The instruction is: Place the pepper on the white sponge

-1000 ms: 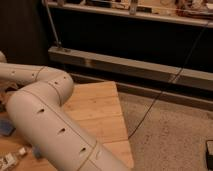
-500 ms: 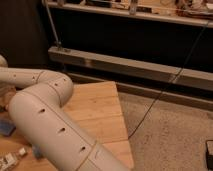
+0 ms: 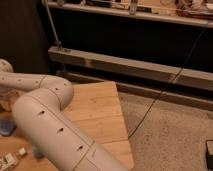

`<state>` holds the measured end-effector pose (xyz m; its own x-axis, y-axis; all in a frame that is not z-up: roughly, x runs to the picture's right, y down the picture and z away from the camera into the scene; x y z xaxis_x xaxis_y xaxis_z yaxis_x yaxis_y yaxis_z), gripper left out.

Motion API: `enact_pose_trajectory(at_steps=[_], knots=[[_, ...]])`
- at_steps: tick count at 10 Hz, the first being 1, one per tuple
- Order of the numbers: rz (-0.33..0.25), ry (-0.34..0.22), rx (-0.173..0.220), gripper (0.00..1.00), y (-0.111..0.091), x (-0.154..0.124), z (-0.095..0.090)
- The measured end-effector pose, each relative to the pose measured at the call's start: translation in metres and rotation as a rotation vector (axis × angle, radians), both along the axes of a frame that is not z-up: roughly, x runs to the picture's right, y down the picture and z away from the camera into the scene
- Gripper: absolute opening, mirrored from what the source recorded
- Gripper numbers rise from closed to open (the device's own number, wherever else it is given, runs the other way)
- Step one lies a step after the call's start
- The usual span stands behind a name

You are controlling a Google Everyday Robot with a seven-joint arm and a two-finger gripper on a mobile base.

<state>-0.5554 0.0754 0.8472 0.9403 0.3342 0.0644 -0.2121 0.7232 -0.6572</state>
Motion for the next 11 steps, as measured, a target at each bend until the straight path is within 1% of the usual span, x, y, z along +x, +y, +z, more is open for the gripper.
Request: enact_pose_trajectory(at_steps=[3,6,8,9,11], knots=[[-0.01,0.002,-0.015,0.65,0.003,0.001,0.012],[-0.037,0.01,-0.022,0.65,0.009,0.005,0.024],[-0.071,-0.004,-0.03,0.65,0.017,-0.001,0.026],[-0.09,-0.019,-0.038,0.65,0.024,-0.01,0.026],[-0.101,-0.022,-0.044,0.65,0.028,-0.013,0.03]])
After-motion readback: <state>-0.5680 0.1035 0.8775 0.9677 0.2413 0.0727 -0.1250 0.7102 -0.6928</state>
